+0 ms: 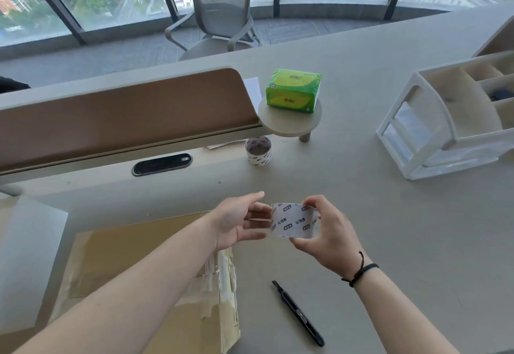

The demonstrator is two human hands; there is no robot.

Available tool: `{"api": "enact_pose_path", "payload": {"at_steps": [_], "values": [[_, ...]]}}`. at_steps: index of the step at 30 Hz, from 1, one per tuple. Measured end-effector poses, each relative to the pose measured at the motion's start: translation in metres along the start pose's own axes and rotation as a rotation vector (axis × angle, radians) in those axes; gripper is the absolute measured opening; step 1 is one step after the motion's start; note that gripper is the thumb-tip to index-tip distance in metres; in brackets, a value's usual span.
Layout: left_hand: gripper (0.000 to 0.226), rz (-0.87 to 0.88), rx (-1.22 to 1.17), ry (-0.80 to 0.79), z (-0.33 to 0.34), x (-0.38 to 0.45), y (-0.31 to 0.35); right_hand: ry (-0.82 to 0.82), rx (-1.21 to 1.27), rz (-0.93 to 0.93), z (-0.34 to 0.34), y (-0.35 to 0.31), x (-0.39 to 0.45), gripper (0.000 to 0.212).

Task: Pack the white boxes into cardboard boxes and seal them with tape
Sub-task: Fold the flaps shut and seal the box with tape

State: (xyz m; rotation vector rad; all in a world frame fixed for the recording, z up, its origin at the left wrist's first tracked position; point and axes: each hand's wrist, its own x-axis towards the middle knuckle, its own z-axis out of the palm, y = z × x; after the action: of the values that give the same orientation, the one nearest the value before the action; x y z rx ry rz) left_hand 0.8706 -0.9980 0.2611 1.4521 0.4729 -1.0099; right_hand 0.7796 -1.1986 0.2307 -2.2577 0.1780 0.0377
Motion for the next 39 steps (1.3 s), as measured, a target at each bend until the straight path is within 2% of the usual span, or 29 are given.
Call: {"api": "enact_pose_path", "payload": {"at_steps": [8,16,23,30,35,39], "values": [[0.019,0.068,0.084,-0.037,0.006,0.012,0.002,0.028,-0.046,0.02,0.0,0.007,0.001,0.058],[0.013,0.144,0.275,0.072,0.012,0.031,0.018,-0.006,0.016,0.071,0.0,0.003,0.011,0.063],[0.012,0.231,0.533,0.05,0.015,0.045,0.056,-0.205,0.064,0.14,-0.005,-0.011,0.032,0.066],[0.01,0.322,0.702,-0.029,0.019,0.059,0.112,0.018,0.175,0.191,-0.001,-0.02,0.066,0.054],[0.009,0.394,0.786,0.04,0.03,0.082,0.146,0.112,0.025,0.42,0.006,-0.016,0.098,0.044],[0.005,0.487,0.958,0.136,0.039,0.106,0.175,0.165,0.105,0.47,0.008,-0.019,0.13,0.042]]}}
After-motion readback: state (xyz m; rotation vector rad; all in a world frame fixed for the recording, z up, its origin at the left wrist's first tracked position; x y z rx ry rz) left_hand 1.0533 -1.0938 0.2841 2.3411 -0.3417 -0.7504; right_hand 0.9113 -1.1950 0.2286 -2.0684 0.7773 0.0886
